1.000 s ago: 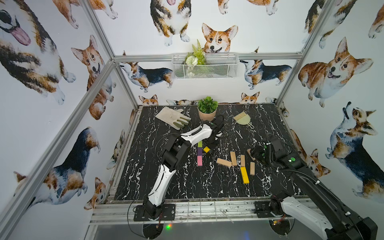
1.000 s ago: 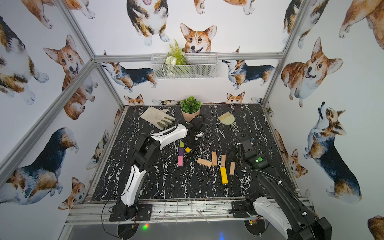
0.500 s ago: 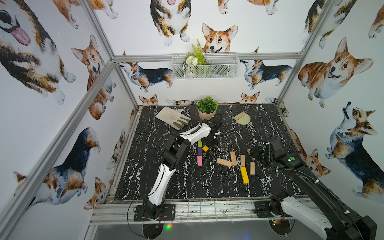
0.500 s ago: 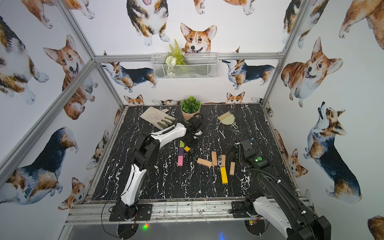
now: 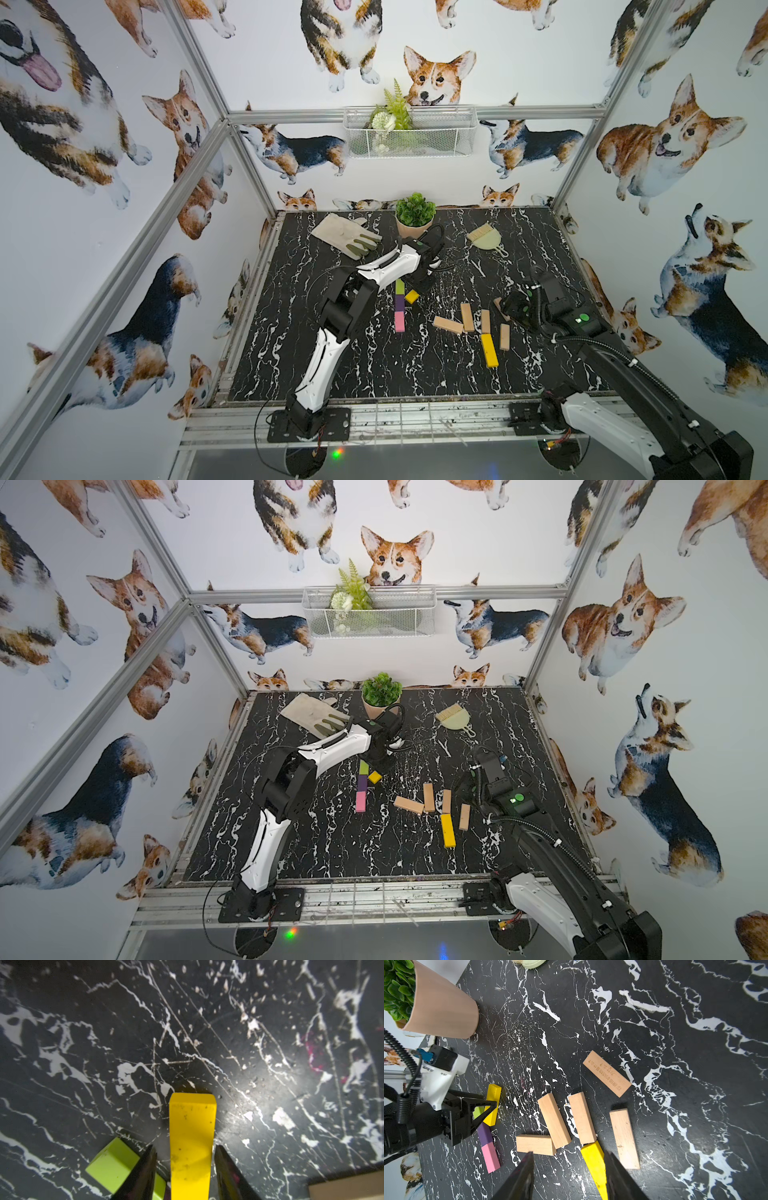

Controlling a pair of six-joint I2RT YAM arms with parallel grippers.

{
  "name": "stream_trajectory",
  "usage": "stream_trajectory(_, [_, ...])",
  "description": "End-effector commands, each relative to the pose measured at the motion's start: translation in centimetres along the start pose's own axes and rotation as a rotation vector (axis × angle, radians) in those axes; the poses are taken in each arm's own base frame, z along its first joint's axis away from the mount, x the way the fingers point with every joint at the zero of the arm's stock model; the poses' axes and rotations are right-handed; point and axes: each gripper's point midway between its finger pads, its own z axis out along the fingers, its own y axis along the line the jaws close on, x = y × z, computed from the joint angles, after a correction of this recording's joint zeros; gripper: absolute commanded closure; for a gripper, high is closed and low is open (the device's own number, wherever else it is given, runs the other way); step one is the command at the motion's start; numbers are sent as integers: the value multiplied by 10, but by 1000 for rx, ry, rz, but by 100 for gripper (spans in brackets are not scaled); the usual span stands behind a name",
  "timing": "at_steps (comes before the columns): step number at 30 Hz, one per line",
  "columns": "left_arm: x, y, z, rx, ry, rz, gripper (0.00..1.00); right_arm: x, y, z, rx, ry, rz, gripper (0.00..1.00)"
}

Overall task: Assemble the letter k with building blocks
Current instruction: Assemble the building block at the center of the board, then pick up the building block from the center of the board.

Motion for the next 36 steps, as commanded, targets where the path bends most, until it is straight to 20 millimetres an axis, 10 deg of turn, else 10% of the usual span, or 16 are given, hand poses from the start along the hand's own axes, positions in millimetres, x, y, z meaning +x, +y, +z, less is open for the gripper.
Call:
stream_trajectory(1, [-8,5,-16,-21,-39,-6,47,-1,2,0,-7,-4,20,44])
stream_trajectory(6, [-30,14,-75,-51,-180,-81,36,-4,19,-6,-12,24,-125,45])
stream_trajectory(12, [-29,52,-150,-136,-392,-296,0,15,64,6,81,211,-578,45])
stream_trajectory(22, [69,120,-144,-44,-367,-664,0,105,83,65,120,643,-1051,46])
stream_trajectory(30, [128,149,-142,-70,-412,-815,0,127,73,89,110,735,-1204,44])
stream_trajectory(36, [129,153,-139,-55,-405,-845,0,131,75,106,90,723,-1258,44])
